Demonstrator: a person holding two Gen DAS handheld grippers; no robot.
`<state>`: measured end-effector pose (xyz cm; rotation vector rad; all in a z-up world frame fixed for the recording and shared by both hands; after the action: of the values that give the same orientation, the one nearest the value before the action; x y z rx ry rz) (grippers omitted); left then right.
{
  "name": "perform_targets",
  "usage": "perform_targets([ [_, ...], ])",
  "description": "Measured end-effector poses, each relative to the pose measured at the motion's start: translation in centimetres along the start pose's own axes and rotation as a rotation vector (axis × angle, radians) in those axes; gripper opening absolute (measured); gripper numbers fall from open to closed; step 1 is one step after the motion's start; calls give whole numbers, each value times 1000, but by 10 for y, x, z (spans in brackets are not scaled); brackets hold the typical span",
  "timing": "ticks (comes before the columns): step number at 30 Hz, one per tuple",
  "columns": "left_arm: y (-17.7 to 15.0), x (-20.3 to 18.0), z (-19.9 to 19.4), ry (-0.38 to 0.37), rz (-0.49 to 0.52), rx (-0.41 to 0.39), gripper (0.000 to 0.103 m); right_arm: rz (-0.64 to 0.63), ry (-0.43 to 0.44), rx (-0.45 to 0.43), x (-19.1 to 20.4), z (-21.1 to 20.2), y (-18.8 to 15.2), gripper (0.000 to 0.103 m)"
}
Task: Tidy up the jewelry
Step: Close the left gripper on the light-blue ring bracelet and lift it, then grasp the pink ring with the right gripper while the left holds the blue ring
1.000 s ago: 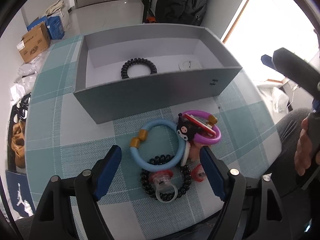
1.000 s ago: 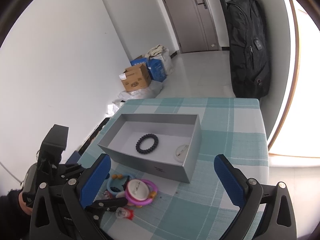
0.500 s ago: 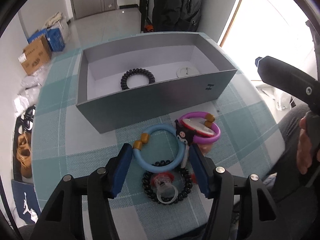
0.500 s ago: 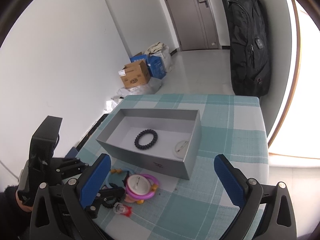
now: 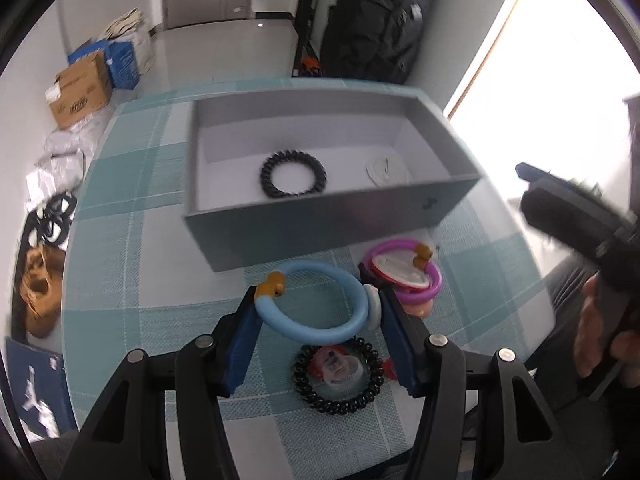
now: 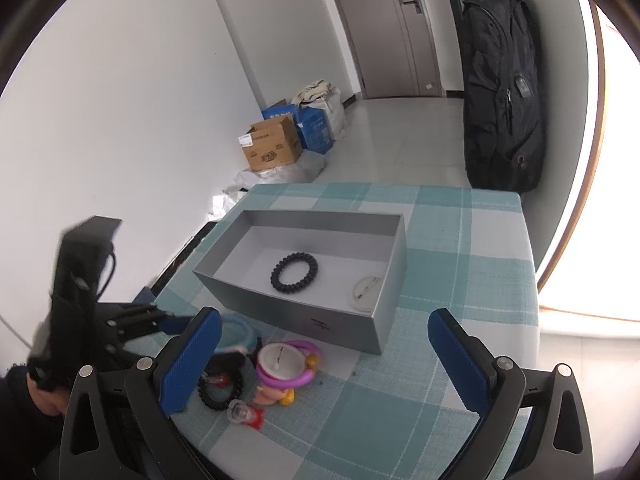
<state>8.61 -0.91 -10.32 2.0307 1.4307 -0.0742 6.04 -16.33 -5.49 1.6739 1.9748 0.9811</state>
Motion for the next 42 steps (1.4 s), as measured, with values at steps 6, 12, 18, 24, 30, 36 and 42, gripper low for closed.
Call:
perform_targets([
  [6,4,10,-16,-37,-73,-59,52,22,2,53,-2,9,-9,103],
  [12,22,0,-41,-92,-86,-175,52,23,54,157,11,22,-32,103],
  [18,34,11,-46,-152,-139,-240,52,-18,89,201,28,31,-46,95],
  [24,38,16,-47,-206,-177,-244,52,-30,118,180,41,33,-43,69],
  [30,38,18,-51,-237,-191,-245,52,-178,43,134,57,34,-42,48],
  [36,37,22,-52,-271,-222,-241,52,-301,-18,148,62,41,-53,19],
  [42,38,23,-51,-282,-235,-234,52,-234,57,163,62,38,-50,16],
])
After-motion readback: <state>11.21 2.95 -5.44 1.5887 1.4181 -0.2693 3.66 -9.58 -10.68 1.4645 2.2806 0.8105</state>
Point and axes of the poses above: each gripper's, at about its wrist camera, not at the fingertips, and z roughly the way its jaws point, x to its left, y to its top, the point moved 9 cm from there along z, roughly the way its jaws point, and after that the axes turned 12 degrees about -y, right-handed, at the moved point
